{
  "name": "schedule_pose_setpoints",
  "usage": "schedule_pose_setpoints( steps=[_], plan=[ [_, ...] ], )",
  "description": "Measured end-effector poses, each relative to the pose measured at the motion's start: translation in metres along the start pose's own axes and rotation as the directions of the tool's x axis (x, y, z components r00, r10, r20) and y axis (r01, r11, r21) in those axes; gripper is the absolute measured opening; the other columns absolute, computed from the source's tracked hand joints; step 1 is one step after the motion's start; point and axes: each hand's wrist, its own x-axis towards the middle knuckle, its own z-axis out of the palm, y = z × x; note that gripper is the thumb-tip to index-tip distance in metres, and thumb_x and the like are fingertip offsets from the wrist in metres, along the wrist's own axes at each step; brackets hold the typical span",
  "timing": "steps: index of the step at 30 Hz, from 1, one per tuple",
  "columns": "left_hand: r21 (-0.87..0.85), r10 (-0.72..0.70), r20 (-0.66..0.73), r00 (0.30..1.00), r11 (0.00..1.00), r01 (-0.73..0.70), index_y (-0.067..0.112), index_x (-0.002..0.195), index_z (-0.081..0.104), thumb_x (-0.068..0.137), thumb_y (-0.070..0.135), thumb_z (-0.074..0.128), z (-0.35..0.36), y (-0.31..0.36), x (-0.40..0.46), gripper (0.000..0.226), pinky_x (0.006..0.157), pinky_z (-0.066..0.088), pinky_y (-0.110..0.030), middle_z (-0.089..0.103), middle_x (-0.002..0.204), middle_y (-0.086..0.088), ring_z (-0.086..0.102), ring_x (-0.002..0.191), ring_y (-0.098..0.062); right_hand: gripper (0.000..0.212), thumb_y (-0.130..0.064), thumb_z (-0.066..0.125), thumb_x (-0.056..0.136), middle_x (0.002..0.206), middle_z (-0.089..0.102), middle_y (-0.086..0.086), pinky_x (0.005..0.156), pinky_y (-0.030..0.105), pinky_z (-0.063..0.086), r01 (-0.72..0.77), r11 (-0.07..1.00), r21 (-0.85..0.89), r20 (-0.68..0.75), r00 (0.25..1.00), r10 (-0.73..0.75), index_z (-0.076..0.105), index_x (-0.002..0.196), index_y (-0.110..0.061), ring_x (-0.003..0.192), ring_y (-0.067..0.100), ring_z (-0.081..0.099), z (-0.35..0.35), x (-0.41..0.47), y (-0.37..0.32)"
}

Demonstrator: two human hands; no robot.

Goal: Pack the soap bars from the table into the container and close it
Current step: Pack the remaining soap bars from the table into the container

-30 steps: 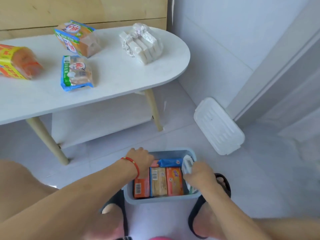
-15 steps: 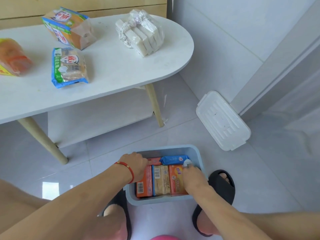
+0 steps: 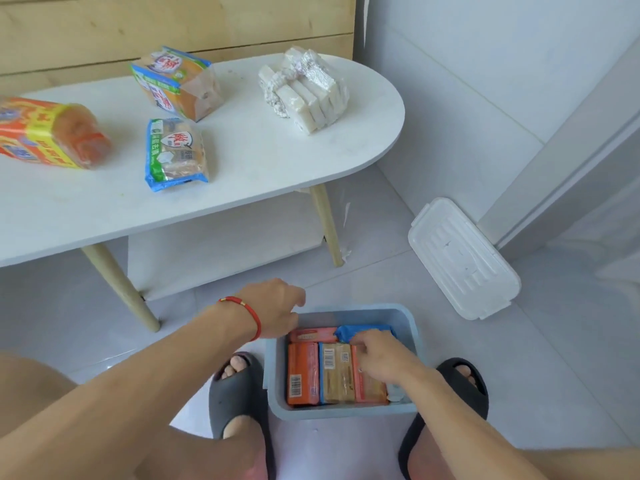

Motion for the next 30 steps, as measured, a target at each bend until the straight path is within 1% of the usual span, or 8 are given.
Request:
schedule_pose_setpoints(
  steps=[4,6,9,13,17,24,28,30],
  plan=[
    [-0.157,-0.087,-0.361,0.929,0.987,0.031,0.025,0.112,0.066,0.087,0.027,0.054,-0.063,-0.026,-0.039,0.028,0.081,0.051,-0.033,0.070,0.095,-0.005,0.065,0.095,-0.030,0.030,-0.019,0.050,0.104,0.119,0.072,-0.010,0.095,0.027,0.055,0.368,0.896,0.248,-0.234,0.920,-0.313,0.069,0.126,-0.024,0.098,0.003,0.069,-0.046,-0.019,-0.085],
    [-0.274,-0.242,-0.628,0.739,0.958,0.082,0.022,0.092,0.069,0.084,0.025,0.057,-0.088,-0.045,-0.052,0.015,0.067,0.048,-0.032,0.064,0.074,-0.001,0.063,0.078,-0.031,0.027,-0.015,0.051,0.102,0.101,0.076,-0.007,0.088,0.031,0.059,0.529,0.801,0.281,-0.346,0.834,-0.430,0.073,0.116,-0.022,0.087,0.003,0.072,-0.069,-0.031,-0.128],
    [-0.324,-0.386,-0.832,0.399,0.921,0.216,0.016,0.098,0.068,0.082,0.026,0.057,-0.107,-0.081,-0.049,0.022,0.069,0.051,-0.040,0.064,0.094,-0.011,0.056,0.087,-0.035,0.027,-0.011,0.051,0.100,0.090,0.077,-0.005,0.080,0.037,0.061,0.651,0.714,0.259,-0.441,0.737,-0.512,0.075,0.107,-0.021,0.077,0.006,0.074,-0.099,-0.038,-0.176],
    [-0.349,-0.461,-0.771,0.439,0.883,0.313,0.017,0.133,0.051,0.083,0.039,0.054,-0.100,-0.107,-0.029,0.054,0.088,0.049,-0.050,0.052,0.132,-0.012,0.045,0.121,-0.038,0.029,-0.009,0.050,0.096,0.087,0.076,-0.006,0.080,0.044,0.061,0.685,0.699,0.204,-0.482,0.692,-0.537,0.076,0.101,-0.020,0.072,0.010,0.074,-0.113,-0.031,-0.205],
    [-0.452,-0.529,-0.737,0.421,0.849,0.275,0.011,0.123,0.053,0.080,0.045,0.060,-0.112,-0.109,-0.021,0.055,0.089,0.048,-0.047,0.052,0.115,-0.022,0.048,0.103,-0.042,0.031,-0.007,0.051,0.094,0.086,0.076,-0.011,0.081,0.037,0.060,0.690,0.711,0.136,-0.514,0.663,-0.545,0.077,0.097,-0.022,0.076,0.008,0.073,-0.114,-0.027,-0.209],
    [-0.441,-0.537,-0.571,0.621,0.838,0.320,0.013,0.130,0.043,0.073,0.041,0.073,-0.148,-0.136,-0.045,0.070,0.079,0.040,-0.038,0.055,0.114,-0.023,0.051,0.108,-0.040,0.034,-0.007,0.054,0.092,0.123,0.069,0.003,0.098,0.032,0.051,0.691,0.720,-0.059,-0.591,0.557,-0.583,0.071,0.121,-0.015,0.111,0.015,0.064,-0.141,0.006,-0.267],
    [-0.396,-0.490,-0.825,0.280,0.856,0.333,0.015,0.119,0.064,0.079,0.045,0.062,-0.149,-0.163,-0.061,0.050,0.095,0.040,-0.045,0.060,0.122,-0.013,0.045,0.117,-0.037,0.043,-0.010,0.052,0.095,0.147,0.052,0.005,0.108,0.035,0.041,0.647,0.745,-0.163,-0.557,0.563,-0.611,0.056,0.138,-0.014,0.134,0.023,0.049,-0.165,0.046,-0.321],
    [-0.446,-0.556,-0.811,0.181,0.789,0.423,0.020,0.130,0.056,0.080,0.033,0.056,-0.152,-0.184,-0.063,0.052,0.103,0.032,-0.050,0.053,0.137,-0.007,0.038,0.131,-0.034,0.049,-0.011,0.050,0.097,0.155,0.043,0.007,0.110,0.040,0.041,0.637,0.714,-0.289,-0.544,0.504,-0.671,0.050,0.145,-0.014,0.142,0.027,0.041,-0.179,0.071,-0.353]
  ],
)
